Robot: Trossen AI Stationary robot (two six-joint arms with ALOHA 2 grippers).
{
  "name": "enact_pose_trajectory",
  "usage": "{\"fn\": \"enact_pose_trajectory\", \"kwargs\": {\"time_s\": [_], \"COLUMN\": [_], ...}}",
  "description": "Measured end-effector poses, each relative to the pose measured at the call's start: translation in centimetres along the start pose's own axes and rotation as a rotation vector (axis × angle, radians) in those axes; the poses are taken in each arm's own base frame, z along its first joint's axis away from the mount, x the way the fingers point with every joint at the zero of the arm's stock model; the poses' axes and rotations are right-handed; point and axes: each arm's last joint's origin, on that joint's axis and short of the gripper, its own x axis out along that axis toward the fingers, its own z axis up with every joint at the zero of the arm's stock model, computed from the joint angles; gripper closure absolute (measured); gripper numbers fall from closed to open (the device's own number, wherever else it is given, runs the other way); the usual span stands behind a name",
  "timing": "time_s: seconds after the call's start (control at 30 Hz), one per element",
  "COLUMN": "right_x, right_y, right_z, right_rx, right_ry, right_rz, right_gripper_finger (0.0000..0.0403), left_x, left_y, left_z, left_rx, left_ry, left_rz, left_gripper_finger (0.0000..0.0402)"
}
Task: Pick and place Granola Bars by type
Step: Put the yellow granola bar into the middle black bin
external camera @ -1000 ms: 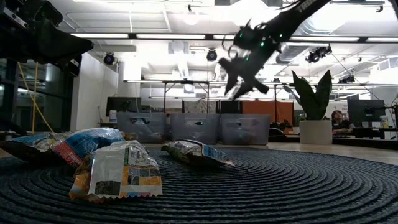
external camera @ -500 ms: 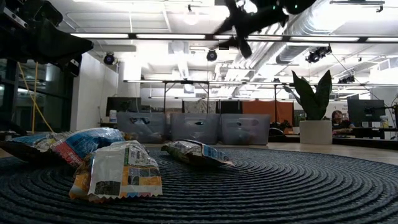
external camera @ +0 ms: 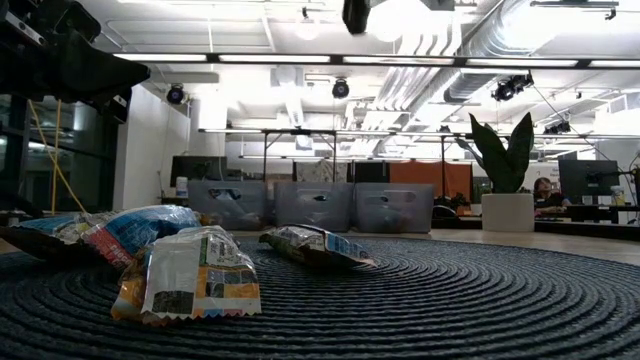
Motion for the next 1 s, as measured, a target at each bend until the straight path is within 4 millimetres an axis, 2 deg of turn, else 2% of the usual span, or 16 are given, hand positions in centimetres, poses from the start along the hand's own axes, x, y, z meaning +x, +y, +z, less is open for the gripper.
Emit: {"fn": "enact_pose_trajectory", "kwargs": {"time_s": [0.13,0.33,0.47,0.63,0.73,0.83,1.0], "right_x": [1.6,3.6,5.5,8.9,11.0,12.6,15.1], "right_y": [3.3,6.6,9.8,12.9,13.7,13.5,11.5], "right_z": [-2.1,-4.8,-4.5,-3.9,-3.7,-3.8,-6.4], "right_rx": [-0.012,0.012,-0.013,-0.064,-0.048,0.017,0.127], "right_ry": [-0.024,-0.074,-0.099,-0.004,0.045,0.093,0.238], "right_rz": [-0.017,-0.13,-0.155,-0.282,-0.35,-0.401,-0.519], "right_gripper_finger": [0.0256,0.0256,0.0256,0.0256,0.0257,0.0256,0.0256], "left_x": [0.0,0.0,0.0,0.0,0.0,0.0,0.0], "left_y": [0.0,0.0,0.0,0.0,0.0,0.0,0.0], "left_z": [0.0,0.0,0.0,0.0,0.0,0.0,0.0], "left_rx": [0.0,0.0,0.0,0.0,0.0,0.0,0.0], "left_ry": [0.0,-0.001,0.0,0.0,0.0,0.0,0.0], "left_rz": [0.0,0.0,0.0,0.0,0.0,0.0,0.0], "left_gripper_finger": [0.04,0.04,0.04,0.04,0.04,0.04,0.04]}}
